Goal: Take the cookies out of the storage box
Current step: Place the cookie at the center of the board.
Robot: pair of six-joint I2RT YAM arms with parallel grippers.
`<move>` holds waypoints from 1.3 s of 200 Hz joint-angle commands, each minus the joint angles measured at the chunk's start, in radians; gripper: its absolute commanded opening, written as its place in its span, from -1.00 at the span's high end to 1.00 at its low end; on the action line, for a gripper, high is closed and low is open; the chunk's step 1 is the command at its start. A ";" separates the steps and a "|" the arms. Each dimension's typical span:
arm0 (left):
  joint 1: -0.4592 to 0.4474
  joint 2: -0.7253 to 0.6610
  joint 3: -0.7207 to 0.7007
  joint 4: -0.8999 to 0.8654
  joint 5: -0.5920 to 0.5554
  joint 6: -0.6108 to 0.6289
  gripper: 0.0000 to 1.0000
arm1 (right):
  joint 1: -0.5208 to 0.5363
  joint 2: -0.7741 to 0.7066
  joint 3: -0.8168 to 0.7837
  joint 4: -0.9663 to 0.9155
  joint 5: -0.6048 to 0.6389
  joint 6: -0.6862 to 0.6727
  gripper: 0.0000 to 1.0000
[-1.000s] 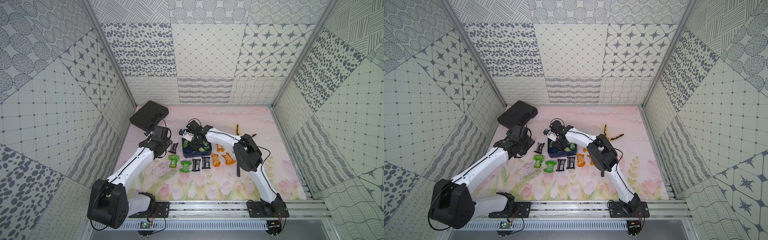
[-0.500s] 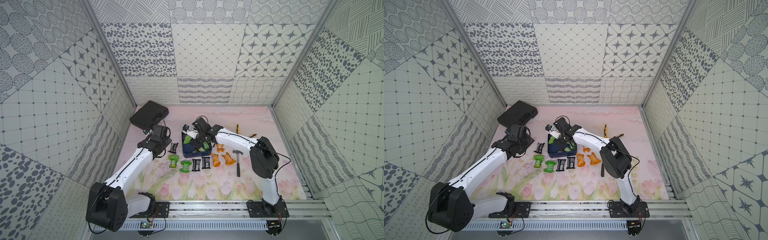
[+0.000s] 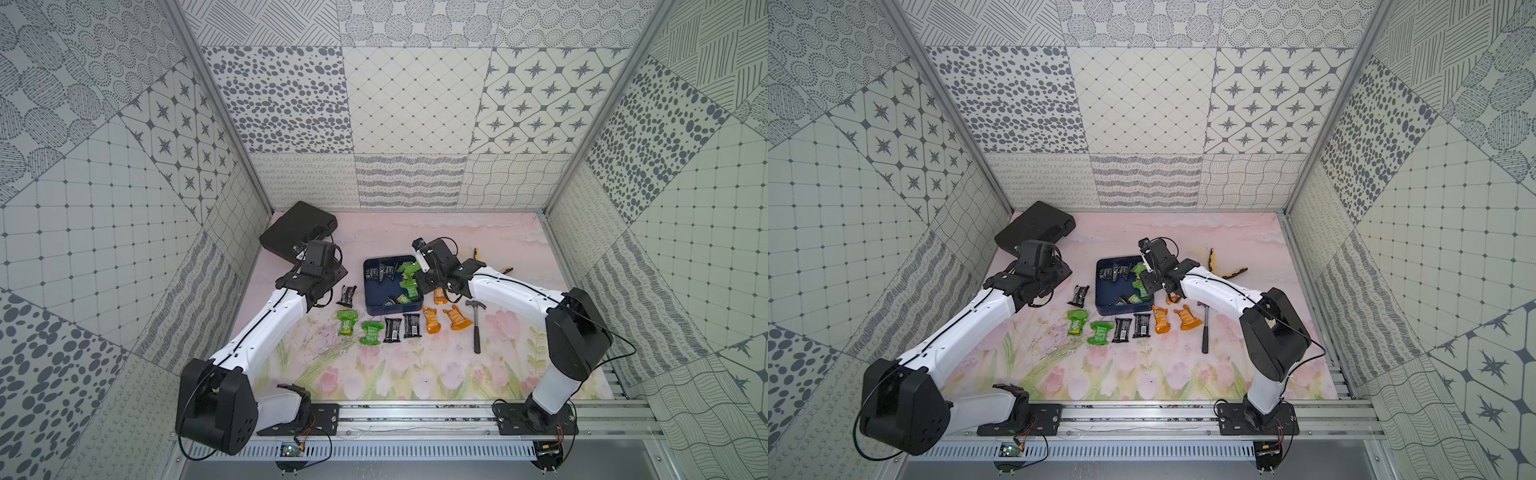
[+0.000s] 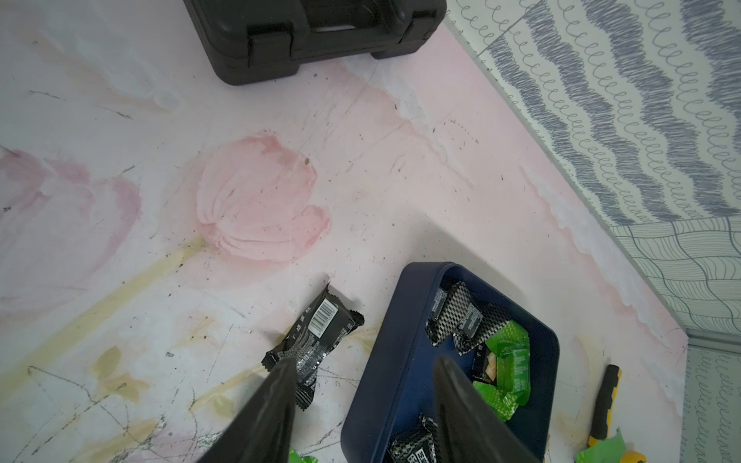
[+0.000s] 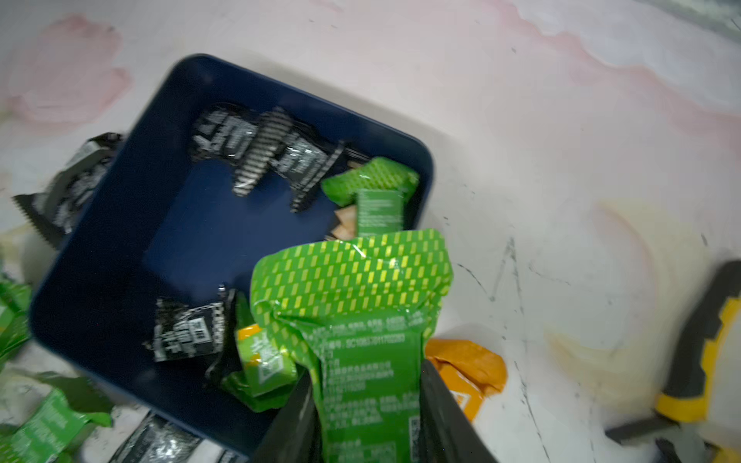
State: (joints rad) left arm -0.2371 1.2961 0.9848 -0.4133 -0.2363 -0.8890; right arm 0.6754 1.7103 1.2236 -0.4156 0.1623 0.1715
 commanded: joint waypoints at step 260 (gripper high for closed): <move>-0.330 0.724 0.665 -0.261 0.282 0.062 -0.24 | -0.257 -0.106 -0.227 0.097 -0.077 0.258 -0.27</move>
State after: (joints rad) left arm -0.5621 1.9385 1.5585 -0.6006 -0.0212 -0.8177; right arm 0.4274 1.6691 1.0039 -0.3561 0.0795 0.4305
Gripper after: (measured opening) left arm 0.632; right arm 0.632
